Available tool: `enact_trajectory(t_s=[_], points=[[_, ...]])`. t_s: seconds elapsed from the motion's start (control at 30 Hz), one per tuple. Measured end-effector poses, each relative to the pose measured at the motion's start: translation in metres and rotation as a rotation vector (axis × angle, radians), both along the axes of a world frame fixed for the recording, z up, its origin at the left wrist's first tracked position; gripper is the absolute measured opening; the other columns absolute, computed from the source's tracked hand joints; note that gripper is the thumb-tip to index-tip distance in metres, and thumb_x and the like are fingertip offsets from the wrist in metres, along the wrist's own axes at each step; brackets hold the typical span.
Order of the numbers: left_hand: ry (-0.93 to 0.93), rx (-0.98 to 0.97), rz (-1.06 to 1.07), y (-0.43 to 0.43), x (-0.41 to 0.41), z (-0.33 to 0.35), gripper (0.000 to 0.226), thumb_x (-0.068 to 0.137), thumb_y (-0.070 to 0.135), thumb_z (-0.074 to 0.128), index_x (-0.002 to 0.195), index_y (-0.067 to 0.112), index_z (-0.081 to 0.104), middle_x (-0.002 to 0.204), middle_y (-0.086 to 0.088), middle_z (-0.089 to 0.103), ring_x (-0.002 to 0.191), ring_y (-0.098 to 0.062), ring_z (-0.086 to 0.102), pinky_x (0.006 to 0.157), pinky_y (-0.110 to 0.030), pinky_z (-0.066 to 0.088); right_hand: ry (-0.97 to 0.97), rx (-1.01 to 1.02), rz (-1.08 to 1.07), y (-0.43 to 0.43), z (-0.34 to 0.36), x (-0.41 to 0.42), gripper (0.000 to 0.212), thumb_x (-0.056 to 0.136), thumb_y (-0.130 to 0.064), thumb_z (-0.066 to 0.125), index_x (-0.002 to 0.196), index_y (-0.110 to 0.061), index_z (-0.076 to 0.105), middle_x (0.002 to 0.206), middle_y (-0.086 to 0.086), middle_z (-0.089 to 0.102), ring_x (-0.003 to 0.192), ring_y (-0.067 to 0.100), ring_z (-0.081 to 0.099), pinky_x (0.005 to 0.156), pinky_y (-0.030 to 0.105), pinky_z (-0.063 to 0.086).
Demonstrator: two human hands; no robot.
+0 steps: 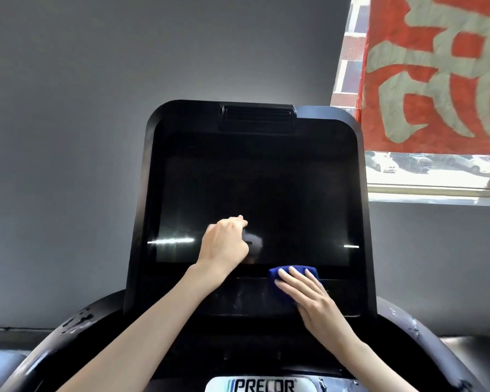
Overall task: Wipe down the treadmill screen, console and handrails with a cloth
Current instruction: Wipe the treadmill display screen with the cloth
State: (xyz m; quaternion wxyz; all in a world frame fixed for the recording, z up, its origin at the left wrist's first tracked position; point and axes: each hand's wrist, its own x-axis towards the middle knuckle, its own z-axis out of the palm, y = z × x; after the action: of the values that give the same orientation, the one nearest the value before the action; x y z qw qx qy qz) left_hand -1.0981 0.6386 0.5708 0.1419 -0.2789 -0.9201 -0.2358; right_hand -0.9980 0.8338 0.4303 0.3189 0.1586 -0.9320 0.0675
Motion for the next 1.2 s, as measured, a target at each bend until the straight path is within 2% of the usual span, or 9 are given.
enact_trajectory(t_s=[0.1, 0.23, 0.4, 0.5, 0.67, 0.83, 0.9, 1.0, 1.2], points=[[0.003, -0.011, -0.034, 0.006, 0.001, 0.002, 0.065, 0.075, -0.008, 0.042, 0.136, 0.014, 0.049, 0.145, 0.003, 0.045, 0.13, -0.014, 0.045, 0.106, -0.026, 0.033, 0.002, -0.001, 0.015, 0.017, 0.028, -0.021, 0.057, 0.081, 0.008, 0.055, 0.132, -0.016, 0.052, 0.143, -0.002, 0.044, 0.137, 0.017, 0.035, 0.112, 0.038, 0.027], [0.009, -0.021, -0.046, 0.008, 0.001, 0.005, 0.065, 0.076, -0.008, 0.041, 0.137, 0.013, 0.049, 0.145, 0.003, 0.044, 0.131, -0.014, 0.043, 0.107, -0.026, 0.032, 0.128, -0.25, -0.181, 0.04, 0.116, -0.091, 0.059, 0.077, 0.022, 0.047, 0.126, -0.009, 0.058, 0.138, 0.008, 0.05, 0.132, 0.027, 0.041, 0.112, 0.045, 0.027], [0.001, -0.007, -0.061, 0.01, 0.003, 0.005, 0.065, 0.076, -0.009, 0.04, 0.137, 0.012, 0.049, 0.146, 0.002, 0.044, 0.134, -0.013, 0.041, 0.11, -0.026, 0.031, 0.152, -0.354, -0.332, 0.06, 0.213, -0.158, 0.045, 0.092, 0.007, 0.045, 0.133, -0.01, 0.051, 0.145, 0.008, 0.042, 0.139, 0.027, 0.03, 0.116, 0.041, 0.017], [-0.009, 0.006, -0.06, 0.01, 0.001, 0.004, 0.065, 0.076, -0.009, 0.04, 0.136, 0.012, 0.049, 0.145, 0.003, 0.044, 0.134, -0.013, 0.041, 0.11, -0.027, 0.032, 0.157, -0.342, -0.32, 0.058, 0.205, -0.154, 0.045, 0.091, 0.008, 0.046, 0.132, -0.009, 0.053, 0.143, 0.009, 0.044, 0.138, 0.028, 0.032, 0.115, 0.04, 0.016], [-0.023, 0.03, -0.065, 0.014, 0.002, -0.001, 0.065, 0.075, -0.01, 0.039, 0.136, 0.012, 0.05, 0.145, 0.003, 0.045, 0.133, -0.014, 0.042, 0.11, -0.028, 0.033, 0.146, -0.26, -0.192, 0.04, 0.089, -0.067, 0.064, 0.071, 0.021, 0.049, 0.127, -0.009, 0.058, 0.14, 0.003, 0.049, 0.137, 0.02, 0.035, 0.114, 0.044, 0.023], [-0.006, 0.017, -0.124, 0.026, 0.004, -0.002, 0.064, 0.075, -0.011, 0.039, 0.135, 0.011, 0.052, 0.144, 0.001, 0.047, 0.133, -0.014, 0.043, 0.109, -0.028, 0.034, 0.078, -0.205, -0.154, 0.023, 0.007, 0.006, 0.062, 0.072, 0.013, 0.047, 0.127, -0.014, 0.058, 0.14, -0.003, 0.048, 0.137, 0.015, 0.035, 0.113, 0.043, 0.026], [0.009, 0.015, -0.131, 0.029, 0.002, 0.0, 0.064, 0.076, -0.01, 0.039, 0.134, 0.011, 0.052, 0.143, 0.001, 0.047, 0.132, -0.014, 0.043, 0.109, -0.027, 0.034, 0.081, -0.158, -0.136, 0.034, 0.018, 0.002, 0.058, 0.076, 0.013, 0.048, 0.126, -0.014, 0.059, 0.139, -0.002, 0.049, 0.136, 0.016, 0.036, 0.112, 0.041, 0.027], [0.022, 0.018, -0.13, 0.03, 0.001, 0.004, 0.064, 0.076, -0.01, 0.039, 0.135, 0.011, 0.051, 0.144, 0.002, 0.046, 0.133, -0.013, 0.042, 0.109, -0.025, 0.033, 0.148, -0.31, -0.26, 0.058, 0.072, -0.037, 0.06, 0.075, 0.022, 0.046, 0.124, -0.009, 0.061, 0.136, 0.005, 0.052, 0.133, 0.025, 0.041, 0.114, 0.04, 0.023], [0.025, 0.026, -0.149, 0.037, 0.001, 0.007, 0.064, 0.076, -0.01, 0.038, 0.135, 0.011, 0.05, 0.144, 0.002, 0.045, 0.134, -0.011, 0.041, 0.11, -0.026, 0.033, 0.139, -0.37, -0.341, 0.098, 0.205, -0.132, 0.054, 0.083, 0.021, 0.039, 0.124, -0.007, 0.06, 0.139, 0.013, 0.048, 0.136, 0.034, 0.034, 0.114, 0.051, 0.015]])
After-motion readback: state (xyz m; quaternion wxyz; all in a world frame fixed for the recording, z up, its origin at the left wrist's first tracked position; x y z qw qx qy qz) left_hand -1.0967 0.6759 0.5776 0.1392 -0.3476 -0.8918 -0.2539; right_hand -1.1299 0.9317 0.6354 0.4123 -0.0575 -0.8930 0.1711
